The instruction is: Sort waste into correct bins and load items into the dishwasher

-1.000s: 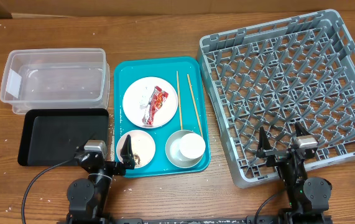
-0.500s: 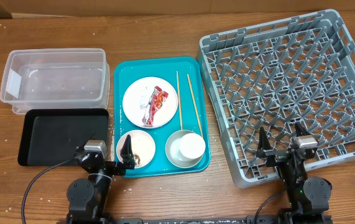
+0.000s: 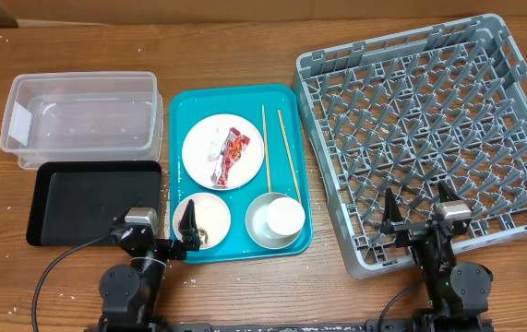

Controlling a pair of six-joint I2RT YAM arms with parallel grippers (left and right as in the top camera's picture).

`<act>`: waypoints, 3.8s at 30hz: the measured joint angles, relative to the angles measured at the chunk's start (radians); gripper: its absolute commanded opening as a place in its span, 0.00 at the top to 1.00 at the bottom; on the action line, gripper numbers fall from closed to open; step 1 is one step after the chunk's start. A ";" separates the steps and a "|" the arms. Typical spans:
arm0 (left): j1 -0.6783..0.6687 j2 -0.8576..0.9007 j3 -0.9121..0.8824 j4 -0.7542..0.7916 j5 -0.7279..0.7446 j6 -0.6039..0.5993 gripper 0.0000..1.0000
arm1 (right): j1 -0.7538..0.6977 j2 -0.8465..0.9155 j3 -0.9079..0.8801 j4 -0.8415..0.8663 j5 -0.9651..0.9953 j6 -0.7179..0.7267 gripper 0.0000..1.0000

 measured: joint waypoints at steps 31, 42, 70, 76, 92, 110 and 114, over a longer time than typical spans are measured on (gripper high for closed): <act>0.000 0.115 0.325 -0.106 0.232 -0.213 0.00 | 0.000 0.138 0.514 -0.255 -0.367 0.413 0.01; 0.000 0.838 0.950 -0.693 0.250 -0.161 0.00 | 0.000 0.776 0.878 -0.531 -0.560 0.434 0.00; -0.504 1.431 0.990 -0.594 0.007 -0.151 0.36 | 0.386 0.972 0.887 -0.649 0.019 0.521 0.00; -0.558 1.528 0.990 -0.576 0.021 -0.090 0.57 | 0.386 0.995 0.887 -0.639 0.019 0.521 0.00; -0.317 1.506 1.335 -0.814 0.265 -0.066 0.96 | 0.386 1.043 0.887 -0.472 -0.151 0.489 0.07; 0.097 1.511 1.354 -1.079 1.191 0.131 0.96 | 0.411 1.181 0.892 0.080 -0.822 0.452 0.23; 0.077 1.511 1.355 -1.086 1.231 0.135 0.96 | 0.440 1.198 0.887 0.204 -0.837 0.461 0.19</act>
